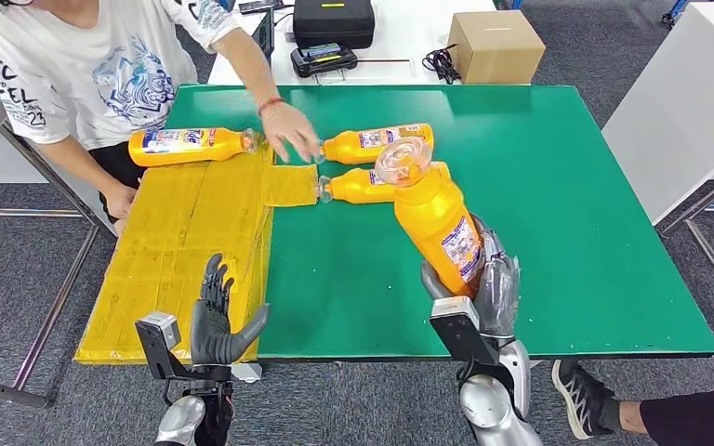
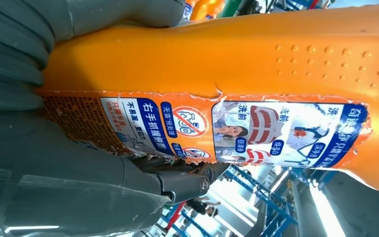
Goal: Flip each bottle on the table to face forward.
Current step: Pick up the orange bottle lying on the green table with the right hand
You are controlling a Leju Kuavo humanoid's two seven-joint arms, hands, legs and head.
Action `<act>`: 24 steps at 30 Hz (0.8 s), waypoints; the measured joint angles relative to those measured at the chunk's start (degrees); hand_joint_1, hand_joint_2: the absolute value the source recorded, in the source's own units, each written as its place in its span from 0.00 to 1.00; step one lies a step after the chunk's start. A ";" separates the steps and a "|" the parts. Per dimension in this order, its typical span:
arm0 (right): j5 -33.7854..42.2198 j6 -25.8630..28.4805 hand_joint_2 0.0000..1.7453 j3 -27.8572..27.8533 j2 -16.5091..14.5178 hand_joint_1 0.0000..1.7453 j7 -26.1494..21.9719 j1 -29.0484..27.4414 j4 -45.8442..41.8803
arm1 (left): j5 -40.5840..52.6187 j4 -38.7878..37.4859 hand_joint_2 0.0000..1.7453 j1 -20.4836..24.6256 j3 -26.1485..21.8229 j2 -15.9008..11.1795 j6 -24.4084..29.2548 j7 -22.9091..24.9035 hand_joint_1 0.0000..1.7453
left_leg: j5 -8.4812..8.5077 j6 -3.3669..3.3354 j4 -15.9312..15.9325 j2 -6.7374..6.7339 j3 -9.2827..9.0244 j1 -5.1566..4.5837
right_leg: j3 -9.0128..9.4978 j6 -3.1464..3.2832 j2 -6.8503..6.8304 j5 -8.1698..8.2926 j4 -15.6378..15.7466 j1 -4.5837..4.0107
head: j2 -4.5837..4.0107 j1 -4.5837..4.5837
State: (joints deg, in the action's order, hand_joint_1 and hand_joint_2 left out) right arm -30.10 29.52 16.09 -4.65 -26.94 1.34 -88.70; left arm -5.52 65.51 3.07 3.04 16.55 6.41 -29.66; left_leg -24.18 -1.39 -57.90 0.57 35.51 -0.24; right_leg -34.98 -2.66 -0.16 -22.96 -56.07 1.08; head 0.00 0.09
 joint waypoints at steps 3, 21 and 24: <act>1.34 -1.80 1.00 -0.69 -0.28 1.00 -0.90 -0.28 0.07 | -2.85 0.69 1.00 -0.17 0.58 -0.07 -3.10 1.59 0.00 | 0.00 0.00 0.00 0.01 0.00 0.00 | 0.00 0.00 0.00 0.00 0.00 0.00 | 0.00 -0.01; 2.42 -8.65 1.00 6.18 -10.82 1.00 -9.74 2.97 27.25 | -9.45 5.11 1.00 -0.85 12.63 -1.65 -16.76 7.95 0.00 | 0.01 0.02 0.02 0.00 0.02 0.12 | -0.01 0.02 0.00 -0.02 -0.02 -0.09 | 0.00 -0.01; 2.72 -8.57 1.00 7.36 -11.60 1.00 -9.75 3.89 29.60 | -9.49 5.11 1.00 -0.85 13.00 -1.92 -16.81 7.98 0.00 | 0.01 0.02 0.01 0.01 0.02 0.11 | -0.01 0.02 0.00 -0.02 -0.01 -0.08 | 0.00 -0.01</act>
State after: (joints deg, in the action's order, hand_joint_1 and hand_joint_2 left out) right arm -27.38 20.95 23.45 -16.25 -36.70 5.23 -59.10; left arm -15.02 70.62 2.22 16.04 14.62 -10.40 -21.68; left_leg -24.17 -1.37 -57.89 0.58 35.53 -0.13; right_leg -34.98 -2.64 -0.16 -22.98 -56.08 1.00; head 0.00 0.09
